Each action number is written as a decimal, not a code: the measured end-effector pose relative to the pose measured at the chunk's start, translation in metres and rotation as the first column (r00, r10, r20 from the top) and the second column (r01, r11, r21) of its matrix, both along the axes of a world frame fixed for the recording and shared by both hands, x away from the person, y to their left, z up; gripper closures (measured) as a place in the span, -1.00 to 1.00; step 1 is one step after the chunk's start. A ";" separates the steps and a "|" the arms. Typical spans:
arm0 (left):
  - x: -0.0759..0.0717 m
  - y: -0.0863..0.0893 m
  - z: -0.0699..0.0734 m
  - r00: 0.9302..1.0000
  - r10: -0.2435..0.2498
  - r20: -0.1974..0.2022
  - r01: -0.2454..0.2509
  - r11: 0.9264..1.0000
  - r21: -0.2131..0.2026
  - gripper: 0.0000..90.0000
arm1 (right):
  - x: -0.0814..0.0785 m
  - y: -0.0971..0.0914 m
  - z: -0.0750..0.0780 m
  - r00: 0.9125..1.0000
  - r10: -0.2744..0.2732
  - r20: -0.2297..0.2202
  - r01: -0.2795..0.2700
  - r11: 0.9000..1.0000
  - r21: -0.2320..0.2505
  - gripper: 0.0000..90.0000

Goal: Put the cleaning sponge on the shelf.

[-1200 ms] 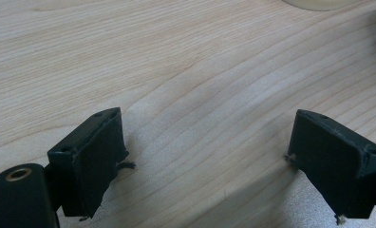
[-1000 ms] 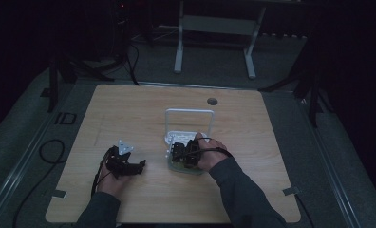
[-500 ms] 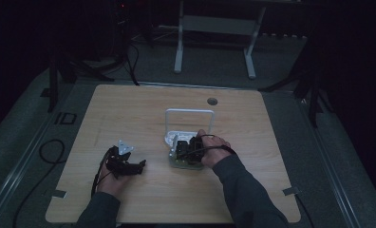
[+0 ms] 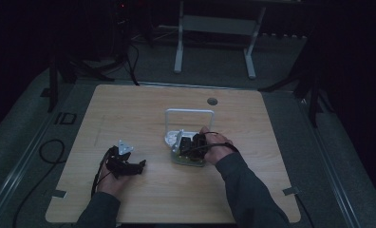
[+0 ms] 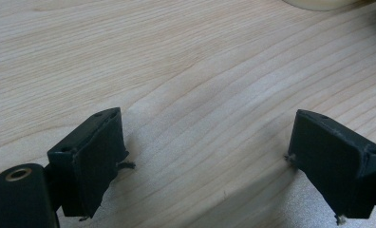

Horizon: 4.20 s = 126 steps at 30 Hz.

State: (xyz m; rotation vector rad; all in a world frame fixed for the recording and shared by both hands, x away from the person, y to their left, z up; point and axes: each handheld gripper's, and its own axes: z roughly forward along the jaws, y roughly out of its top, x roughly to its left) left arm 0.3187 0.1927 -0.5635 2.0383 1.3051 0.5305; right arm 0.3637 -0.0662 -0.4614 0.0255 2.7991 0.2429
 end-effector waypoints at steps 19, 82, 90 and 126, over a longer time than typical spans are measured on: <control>0.000 0.000 0.000 1.000 0.001 0.001 -0.001 1.000 0.000 -0.74 | 0.008 -0.001 0.006 1.000 0.010 0.029 -0.010 1.000 0.006 0.59; 0.000 0.000 0.000 1.000 0.000 0.002 0.000 1.000 0.001 -0.74 | 0.040 0.018 0.005 0.989 0.094 0.115 -0.089 0.995 -0.050 0.59; 0.000 0.000 0.000 1.000 0.000 0.002 0.000 1.000 0.001 -0.74 | 0.044 0.015 -0.001 0.990 0.084 0.116 -0.077 0.995 -0.067 0.59; 0.000 0.000 0.000 1.000 0.000 0.002 0.000 1.000 0.002 -0.74 | 0.049 0.014 -0.013 0.975 0.050 0.215 -0.039 0.998 -0.055 0.51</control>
